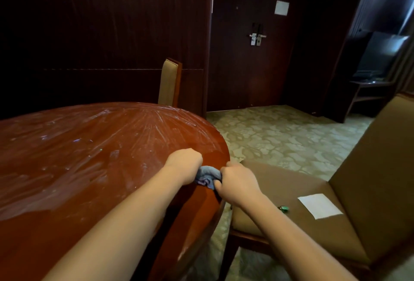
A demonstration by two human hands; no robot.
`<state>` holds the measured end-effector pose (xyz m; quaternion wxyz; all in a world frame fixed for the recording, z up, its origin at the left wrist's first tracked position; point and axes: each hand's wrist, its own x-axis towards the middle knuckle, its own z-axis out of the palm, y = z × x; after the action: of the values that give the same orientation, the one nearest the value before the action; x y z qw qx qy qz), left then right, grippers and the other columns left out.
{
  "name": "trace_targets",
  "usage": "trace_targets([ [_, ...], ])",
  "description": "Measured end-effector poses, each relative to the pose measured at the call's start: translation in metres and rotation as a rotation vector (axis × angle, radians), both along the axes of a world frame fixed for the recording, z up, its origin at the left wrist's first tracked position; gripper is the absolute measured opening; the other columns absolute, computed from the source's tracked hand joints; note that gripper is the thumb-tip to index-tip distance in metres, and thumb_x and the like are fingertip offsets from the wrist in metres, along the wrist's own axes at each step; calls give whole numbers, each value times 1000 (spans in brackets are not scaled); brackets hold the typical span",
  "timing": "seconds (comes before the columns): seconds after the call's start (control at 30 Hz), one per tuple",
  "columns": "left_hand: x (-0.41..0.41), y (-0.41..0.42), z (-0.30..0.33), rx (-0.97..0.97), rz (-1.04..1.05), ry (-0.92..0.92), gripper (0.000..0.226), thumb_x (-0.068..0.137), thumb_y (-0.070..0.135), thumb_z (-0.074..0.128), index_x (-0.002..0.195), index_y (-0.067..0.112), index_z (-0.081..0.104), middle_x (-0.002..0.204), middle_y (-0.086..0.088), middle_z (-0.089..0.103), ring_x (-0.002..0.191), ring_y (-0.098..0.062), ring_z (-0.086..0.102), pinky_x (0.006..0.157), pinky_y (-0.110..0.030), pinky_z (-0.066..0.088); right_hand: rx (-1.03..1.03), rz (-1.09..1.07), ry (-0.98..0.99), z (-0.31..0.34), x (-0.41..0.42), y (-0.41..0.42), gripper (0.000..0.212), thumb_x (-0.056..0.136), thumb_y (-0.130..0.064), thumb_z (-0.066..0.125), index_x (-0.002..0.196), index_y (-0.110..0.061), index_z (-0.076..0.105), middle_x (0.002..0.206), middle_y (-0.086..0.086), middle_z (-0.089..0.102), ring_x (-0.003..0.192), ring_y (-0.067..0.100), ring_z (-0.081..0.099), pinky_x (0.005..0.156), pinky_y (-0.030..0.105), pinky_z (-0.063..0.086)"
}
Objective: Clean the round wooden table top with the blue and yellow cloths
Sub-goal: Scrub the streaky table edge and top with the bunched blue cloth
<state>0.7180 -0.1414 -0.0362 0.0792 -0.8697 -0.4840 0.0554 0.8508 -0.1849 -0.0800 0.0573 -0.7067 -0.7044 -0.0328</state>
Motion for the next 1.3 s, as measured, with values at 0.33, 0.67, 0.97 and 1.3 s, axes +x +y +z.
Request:
trace_targets([
  [0.33, -56, -66, 7, -6, -42, 136, 16, 86, 10, 54, 94, 1, 64, 102, -21, 64, 96, -37, 61, 73, -39, 50, -34, 154, -21, 3, -34, -37, 28, 95, -33, 46, 110, -10, 55, 115, 10, 48, 109, 29, 45, 87, 39, 41],
  [0.67, -96, -89, 1, -19, 78, 159, 22, 89, 12, 55, 109, 5, 62, 114, -16, 61, 105, -34, 61, 74, -35, 47, 61, 424, 75, 2, -72, -44, 30, 89, -31, 59, 115, -17, 54, 107, 7, 55, 97, 27, 55, 78, 37, 46],
  [0.97, -132, -40, -12, -9, 206, 1, 25, 79, 6, 58, 101, 10, 70, 101, -15, 66, 93, -35, 63, 64, -31, 41, 45, 396, 29, 11, -102, 10, 19, 89, -21, 59, 102, -10, 66, 102, 9, 57, 92, 28, 57, 74, 38, 47],
  [1.3, -154, -27, -3, -72, 48, 54, 28, 73, 4, 64, 95, 18, 73, 93, -8, 69, 85, -29, 64, 60, -27, 42, -123, 500, 13, 20, -106, 10, 23, 81, -27, 68, 76, -6, 66, 65, 11, 54, 57, 19, 44, 48, 29, 30],
])
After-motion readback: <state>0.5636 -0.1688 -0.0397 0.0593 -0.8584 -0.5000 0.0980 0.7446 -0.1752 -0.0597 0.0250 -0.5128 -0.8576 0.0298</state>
